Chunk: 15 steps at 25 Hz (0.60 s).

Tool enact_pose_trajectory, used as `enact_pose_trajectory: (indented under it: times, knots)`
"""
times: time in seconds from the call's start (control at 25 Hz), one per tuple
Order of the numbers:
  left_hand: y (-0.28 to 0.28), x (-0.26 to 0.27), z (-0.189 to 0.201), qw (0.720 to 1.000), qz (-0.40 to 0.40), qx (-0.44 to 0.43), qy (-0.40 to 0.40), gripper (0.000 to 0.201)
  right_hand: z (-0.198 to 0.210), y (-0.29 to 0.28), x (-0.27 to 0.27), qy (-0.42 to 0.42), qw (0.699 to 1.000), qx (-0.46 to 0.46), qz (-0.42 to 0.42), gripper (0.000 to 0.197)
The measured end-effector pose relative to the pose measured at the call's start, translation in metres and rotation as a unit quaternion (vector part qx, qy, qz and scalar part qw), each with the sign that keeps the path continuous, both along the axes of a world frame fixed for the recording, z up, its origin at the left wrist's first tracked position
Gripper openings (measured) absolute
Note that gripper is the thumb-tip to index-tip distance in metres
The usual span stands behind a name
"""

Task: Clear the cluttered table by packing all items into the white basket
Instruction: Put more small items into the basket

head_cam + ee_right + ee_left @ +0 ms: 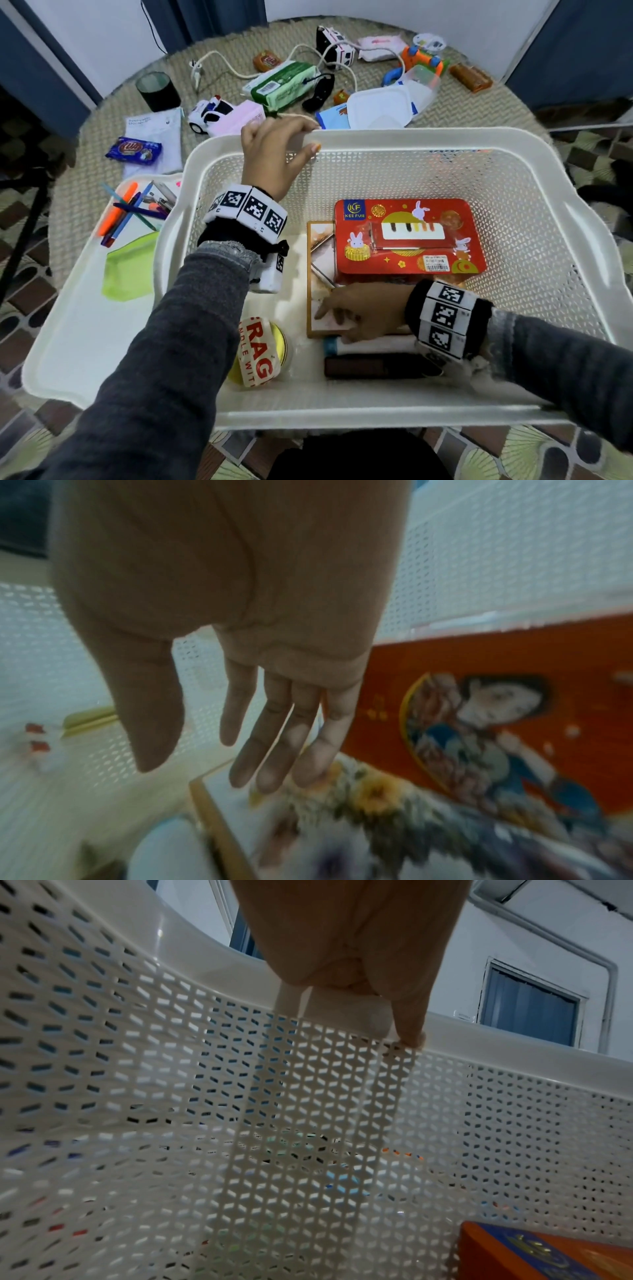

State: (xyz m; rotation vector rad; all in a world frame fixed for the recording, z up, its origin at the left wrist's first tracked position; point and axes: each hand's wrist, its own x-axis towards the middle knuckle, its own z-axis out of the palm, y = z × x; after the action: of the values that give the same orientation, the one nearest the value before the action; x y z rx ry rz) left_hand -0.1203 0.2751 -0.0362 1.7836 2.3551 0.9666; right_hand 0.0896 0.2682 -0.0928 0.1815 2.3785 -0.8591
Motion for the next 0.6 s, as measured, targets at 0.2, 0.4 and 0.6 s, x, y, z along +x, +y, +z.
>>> enact_pose_trajectory:
  times: [0.2, 0.4, 0.6]
  knots:
    - [0.001, -0.001, -0.003, 1.0, -0.001, -0.001, 0.009, 0.031, 0.024, 0.014, -0.004, 0.065, 0.994, -0.041, -0.082, 0.036]
    - [-0.001, 0.004, 0.007, 1.0, 0.009, -0.025, -0.006, 0.027, 0.051, 0.027, -0.008, 0.149, 0.976, -0.044, -0.15, 0.027]
    - [-0.015, 0.011, 0.042, 0.992, 0.027, -0.118, 0.044, 0.033, 0.082, 0.052, -0.019, 0.232, 0.96, -0.038, -0.152, 0.024]
